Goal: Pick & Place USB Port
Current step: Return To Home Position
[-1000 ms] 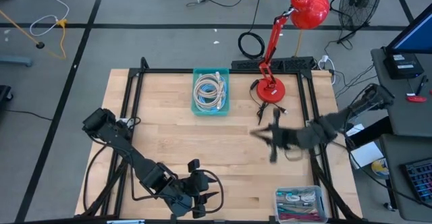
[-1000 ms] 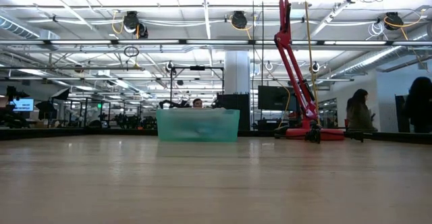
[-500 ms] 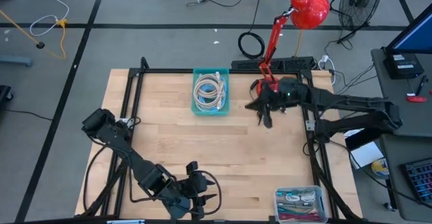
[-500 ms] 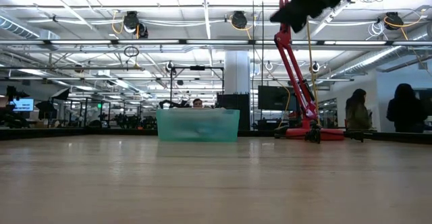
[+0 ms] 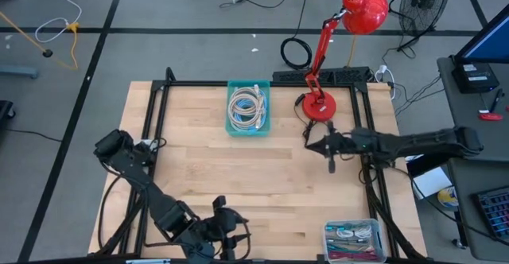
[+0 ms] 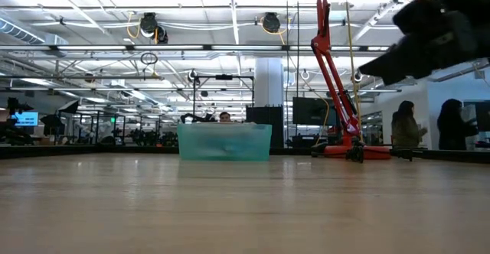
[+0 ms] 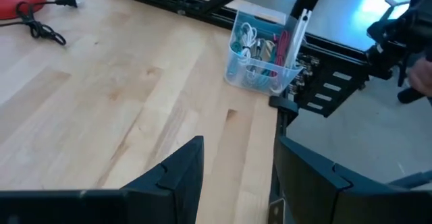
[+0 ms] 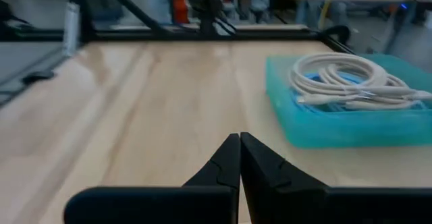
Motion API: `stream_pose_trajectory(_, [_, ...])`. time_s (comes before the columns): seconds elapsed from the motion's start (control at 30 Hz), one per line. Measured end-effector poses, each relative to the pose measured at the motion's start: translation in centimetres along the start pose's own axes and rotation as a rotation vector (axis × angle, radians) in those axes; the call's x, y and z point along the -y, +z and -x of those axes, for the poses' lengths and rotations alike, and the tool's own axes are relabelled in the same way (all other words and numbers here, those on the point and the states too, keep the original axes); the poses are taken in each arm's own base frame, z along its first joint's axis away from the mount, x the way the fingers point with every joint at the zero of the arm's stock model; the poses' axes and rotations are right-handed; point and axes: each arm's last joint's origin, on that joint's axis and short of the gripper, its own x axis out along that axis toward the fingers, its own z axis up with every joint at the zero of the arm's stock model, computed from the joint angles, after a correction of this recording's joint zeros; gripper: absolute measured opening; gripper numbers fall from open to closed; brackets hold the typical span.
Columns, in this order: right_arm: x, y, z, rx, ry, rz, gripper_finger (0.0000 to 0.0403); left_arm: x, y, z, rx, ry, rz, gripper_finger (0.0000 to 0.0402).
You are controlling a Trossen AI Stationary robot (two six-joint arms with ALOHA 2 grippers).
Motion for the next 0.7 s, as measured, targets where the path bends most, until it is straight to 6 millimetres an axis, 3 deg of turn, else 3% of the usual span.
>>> stream_pose_trajectory(0.2, [-1.0,-1.9,1.6,0.084,0.057,0.003,0.0000,-0.2,0.1,-0.2,0.007,0.011,-0.002,0.0184])
stream_pose_trajectory(0.3, [-1.2,-1.6,2.1,0.131,0.065,0.007,0.0000,-0.2,0.2,-0.2,0.007,0.013,-0.006,0.0184])
stream_pose_trajectory(0.7, [-2.0,-3.2,2.5,-0.019,0.133,0.059,0.0000,-0.2,0.1,-0.1,0.006,0.010,-0.018,0.0184])
